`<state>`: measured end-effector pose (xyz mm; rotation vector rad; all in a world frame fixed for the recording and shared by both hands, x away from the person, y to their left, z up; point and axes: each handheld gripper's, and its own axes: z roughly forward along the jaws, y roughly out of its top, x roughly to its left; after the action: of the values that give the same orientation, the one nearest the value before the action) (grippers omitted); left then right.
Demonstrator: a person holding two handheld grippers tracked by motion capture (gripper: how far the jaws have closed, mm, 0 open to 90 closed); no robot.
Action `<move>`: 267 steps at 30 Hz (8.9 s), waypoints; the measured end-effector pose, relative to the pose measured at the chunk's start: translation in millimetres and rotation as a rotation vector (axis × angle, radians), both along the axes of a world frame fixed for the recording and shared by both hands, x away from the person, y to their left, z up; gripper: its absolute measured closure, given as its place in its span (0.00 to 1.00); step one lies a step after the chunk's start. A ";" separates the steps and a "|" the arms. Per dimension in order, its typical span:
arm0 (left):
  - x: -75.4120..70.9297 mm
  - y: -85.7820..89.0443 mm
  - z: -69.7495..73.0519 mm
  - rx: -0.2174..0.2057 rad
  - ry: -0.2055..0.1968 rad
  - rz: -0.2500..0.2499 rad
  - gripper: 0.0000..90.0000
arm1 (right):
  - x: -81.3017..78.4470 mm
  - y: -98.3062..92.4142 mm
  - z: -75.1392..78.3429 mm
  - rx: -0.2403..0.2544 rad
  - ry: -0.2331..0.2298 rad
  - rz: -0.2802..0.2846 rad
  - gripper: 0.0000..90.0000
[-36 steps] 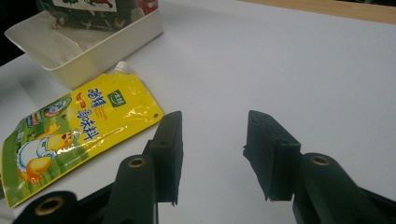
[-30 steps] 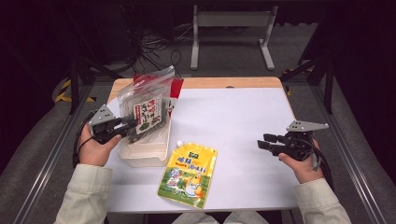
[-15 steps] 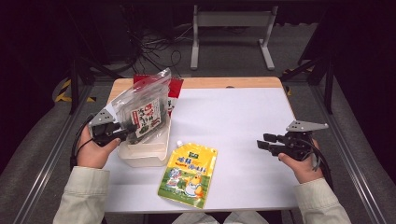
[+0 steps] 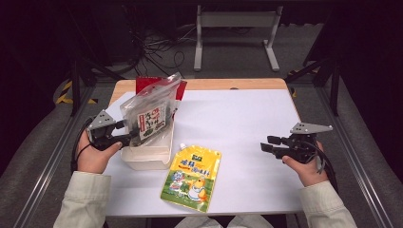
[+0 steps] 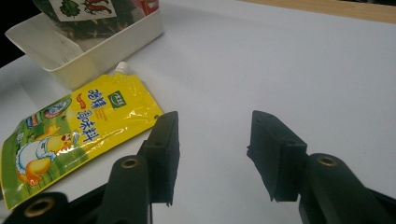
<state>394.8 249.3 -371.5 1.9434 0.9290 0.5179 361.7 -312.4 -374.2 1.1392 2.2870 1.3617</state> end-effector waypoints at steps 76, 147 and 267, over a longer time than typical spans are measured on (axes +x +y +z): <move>-92.6 2.9 4.1 -0.050 0.046 -0.065 0.25 | 18.9 63.5 -4.8 -0.031 0.005 0.158 0.48; -84.6 -83.1 -84.2 0.073 0.383 -0.389 0.56 | 47.0 160.3 -74.4 -0.169 0.227 0.192 0.30; -82.9 -131.5 -36.4 -0.099 0.002 -0.597 0.57 | -69.2 133.1 103.8 -0.116 -0.297 0.417 1.00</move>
<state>311.9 117.9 -407.9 2.0037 0.3299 0.1182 292.5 -179.3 -270.4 0.4001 2.4183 1.3955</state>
